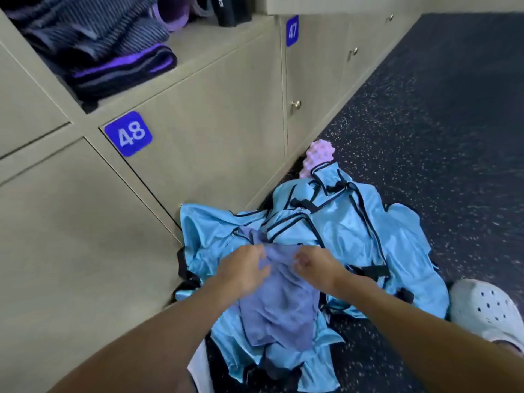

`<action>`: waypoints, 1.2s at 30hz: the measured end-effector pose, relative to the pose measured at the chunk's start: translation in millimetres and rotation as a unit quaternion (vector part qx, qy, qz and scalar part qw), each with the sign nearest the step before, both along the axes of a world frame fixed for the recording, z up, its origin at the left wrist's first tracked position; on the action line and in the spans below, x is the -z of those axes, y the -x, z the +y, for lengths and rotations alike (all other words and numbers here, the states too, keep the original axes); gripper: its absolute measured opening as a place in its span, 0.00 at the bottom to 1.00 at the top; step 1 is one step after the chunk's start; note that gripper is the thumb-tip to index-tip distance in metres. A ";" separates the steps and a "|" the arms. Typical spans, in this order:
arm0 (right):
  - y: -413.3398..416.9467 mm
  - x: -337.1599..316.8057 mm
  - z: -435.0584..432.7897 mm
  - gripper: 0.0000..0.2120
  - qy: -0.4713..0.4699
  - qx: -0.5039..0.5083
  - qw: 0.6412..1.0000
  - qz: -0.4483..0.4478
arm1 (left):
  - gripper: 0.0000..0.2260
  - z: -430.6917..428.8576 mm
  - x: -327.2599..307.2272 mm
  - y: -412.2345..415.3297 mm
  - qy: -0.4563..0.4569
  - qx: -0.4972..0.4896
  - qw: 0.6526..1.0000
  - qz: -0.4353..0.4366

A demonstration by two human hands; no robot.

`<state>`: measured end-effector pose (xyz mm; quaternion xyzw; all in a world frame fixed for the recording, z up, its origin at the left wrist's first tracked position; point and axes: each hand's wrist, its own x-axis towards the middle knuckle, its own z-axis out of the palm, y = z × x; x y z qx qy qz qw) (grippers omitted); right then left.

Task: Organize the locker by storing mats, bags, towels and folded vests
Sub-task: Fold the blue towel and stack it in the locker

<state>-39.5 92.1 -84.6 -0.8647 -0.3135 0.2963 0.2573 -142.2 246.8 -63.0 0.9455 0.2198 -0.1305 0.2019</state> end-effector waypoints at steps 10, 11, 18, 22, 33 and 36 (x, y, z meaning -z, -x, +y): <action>35.1 72.3 -13.7 0.10 -0.053 0.200 0.976 0.064 | 0.14 -4.7 81.9 40.6 -0.007 -0.059 0.998 -0.011; 36.3 74.5 -13.1 0.07 -0.047 0.193 0.979 0.055 | 0.15 -4.9 84.7 45.0 -0.011 -0.065 0.998 -0.016; 36.2 56.0 -28.6 0.05 -0.145 0.250 0.956 0.038 | 0.22 4.3 91.3 64.6 0.025 -0.109 0.994 -0.018; 15.2 29.6 -54.2 0.05 -0.197 0.304 0.932 0.022 | 0.20 -3.1 89.1 64.3 0.044 -0.130 0.990 -0.035; 17.3 35.1 -104.5 0.05 -0.146 0.382 0.911 -0.044 | 0.24 -17.6 95.1 60.2 0.038 -0.114 0.991 -0.053; 14.5 39.4 -116.2 0.04 -0.129 0.380 0.914 -0.054 | 0.23 -21.4 89.7 53.9 0.010 -0.073 0.992 -0.103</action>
